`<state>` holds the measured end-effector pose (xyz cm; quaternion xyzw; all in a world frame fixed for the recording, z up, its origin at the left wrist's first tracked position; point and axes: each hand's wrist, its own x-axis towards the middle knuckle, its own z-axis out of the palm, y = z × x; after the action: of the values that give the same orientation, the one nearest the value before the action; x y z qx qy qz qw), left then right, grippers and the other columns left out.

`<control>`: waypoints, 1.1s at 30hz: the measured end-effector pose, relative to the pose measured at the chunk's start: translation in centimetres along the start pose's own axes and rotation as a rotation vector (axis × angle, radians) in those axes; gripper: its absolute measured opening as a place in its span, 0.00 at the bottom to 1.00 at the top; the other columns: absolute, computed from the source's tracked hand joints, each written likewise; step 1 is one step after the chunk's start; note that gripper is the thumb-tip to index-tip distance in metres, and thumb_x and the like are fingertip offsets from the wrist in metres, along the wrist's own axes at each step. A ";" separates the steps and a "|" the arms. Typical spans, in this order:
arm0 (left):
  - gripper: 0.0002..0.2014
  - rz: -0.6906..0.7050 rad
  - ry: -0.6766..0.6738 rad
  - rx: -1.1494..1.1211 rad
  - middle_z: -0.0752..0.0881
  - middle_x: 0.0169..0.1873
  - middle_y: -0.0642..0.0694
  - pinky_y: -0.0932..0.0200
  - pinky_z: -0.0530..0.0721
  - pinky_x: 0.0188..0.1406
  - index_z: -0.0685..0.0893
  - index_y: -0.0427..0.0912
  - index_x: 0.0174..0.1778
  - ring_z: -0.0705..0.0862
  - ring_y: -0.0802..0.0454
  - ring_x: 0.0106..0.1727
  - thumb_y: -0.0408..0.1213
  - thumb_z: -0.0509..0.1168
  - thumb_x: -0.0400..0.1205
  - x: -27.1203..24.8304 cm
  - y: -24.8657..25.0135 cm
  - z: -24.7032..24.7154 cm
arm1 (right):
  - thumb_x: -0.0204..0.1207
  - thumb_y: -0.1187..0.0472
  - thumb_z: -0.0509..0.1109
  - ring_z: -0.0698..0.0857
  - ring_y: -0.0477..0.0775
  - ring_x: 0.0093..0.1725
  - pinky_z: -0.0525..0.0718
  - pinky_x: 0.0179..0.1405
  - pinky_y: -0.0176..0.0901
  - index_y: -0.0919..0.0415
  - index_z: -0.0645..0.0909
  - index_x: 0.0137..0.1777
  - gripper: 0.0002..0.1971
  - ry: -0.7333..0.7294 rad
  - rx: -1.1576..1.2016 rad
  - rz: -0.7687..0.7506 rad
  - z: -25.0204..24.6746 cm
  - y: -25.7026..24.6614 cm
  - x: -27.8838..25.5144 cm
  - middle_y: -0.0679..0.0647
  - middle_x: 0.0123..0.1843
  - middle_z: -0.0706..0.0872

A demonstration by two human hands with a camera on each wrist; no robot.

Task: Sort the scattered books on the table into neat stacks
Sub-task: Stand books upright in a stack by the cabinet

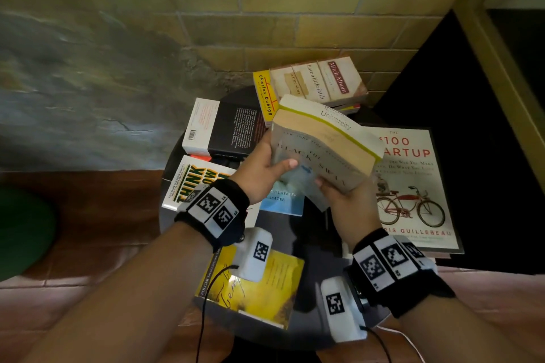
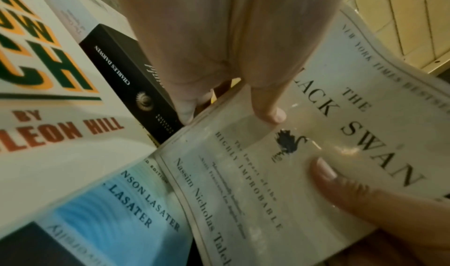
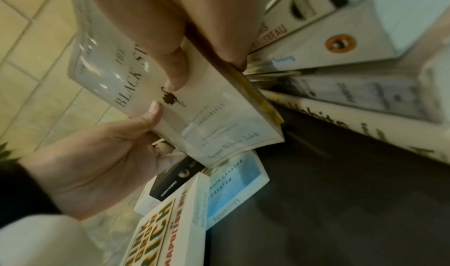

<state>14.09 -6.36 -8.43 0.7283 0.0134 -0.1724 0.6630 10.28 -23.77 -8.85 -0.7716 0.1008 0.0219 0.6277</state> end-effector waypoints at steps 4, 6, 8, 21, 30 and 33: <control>0.18 0.011 0.060 -0.042 0.82 0.54 0.57 0.77 0.80 0.51 0.68 0.43 0.65 0.83 0.77 0.50 0.24 0.62 0.83 -0.6 1.1 0.5 | 0.71 0.68 0.76 0.83 0.45 0.65 0.82 0.68 0.50 0.58 0.70 0.69 0.28 0.026 -0.010 -0.060 -0.2 -1.6 -0.2 0.51 0.63 0.84; 0.16 0.051 0.097 -0.056 0.82 0.52 0.59 0.79 0.80 0.46 0.70 0.47 0.61 0.83 0.81 0.46 0.24 0.62 0.83 -1.3 2.9 0.6 | 0.72 0.69 0.76 0.84 0.43 0.63 0.84 0.64 0.46 0.56 0.70 0.67 0.27 0.029 0.004 -0.105 -0.7 -3.6 -0.4 0.49 0.61 0.85; 0.17 0.133 0.099 -0.074 0.81 0.53 0.58 0.76 0.81 0.46 0.70 0.53 0.59 0.83 0.79 0.48 0.25 0.61 0.83 -1.9 5.6 0.7 | 0.73 0.70 0.75 0.84 0.39 0.61 0.85 0.58 0.39 0.54 0.68 0.67 0.27 0.038 0.042 -0.161 -1.7 -6.0 -0.3 0.42 0.59 0.84; 0.26 -0.020 -0.065 -0.250 0.86 0.61 0.49 0.61 0.86 0.55 0.70 0.42 0.74 0.87 0.61 0.56 0.50 0.61 0.83 -1.7 10.2 9.3 | 0.82 0.48 0.64 0.86 0.40 0.55 0.83 0.52 0.37 0.46 0.69 0.75 0.22 0.072 -0.189 -0.026 -12.2 -9.5 -0.7 0.40 0.59 0.85; 0.14 -0.226 -0.073 -0.067 0.86 0.59 0.45 0.55 0.86 0.55 0.77 0.43 0.64 0.85 0.50 0.56 0.46 0.58 0.87 -1.2 7.2 12.2 | 0.83 0.47 0.62 0.80 0.49 0.57 0.73 0.55 0.44 0.52 0.76 0.72 0.20 -0.014 -0.422 0.258 -15.6 -6.5 1.2 0.46 0.63 0.83; 0.23 -0.254 -0.032 -0.003 0.87 0.59 0.42 0.43 0.85 0.61 0.80 0.39 0.65 0.85 0.44 0.60 0.55 0.61 0.84 -1.0 6.6 12.5 | 0.83 0.48 0.62 0.83 0.54 0.59 0.77 0.57 0.46 0.57 0.79 0.70 0.20 -0.039 -0.457 0.276 -15.6 -5.8 2.1 0.52 0.64 0.84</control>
<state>11.91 -19.09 -2.59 0.7169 0.0953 -0.2667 0.6371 11.94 -38.07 -0.32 -0.8717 0.1855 0.1441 0.4301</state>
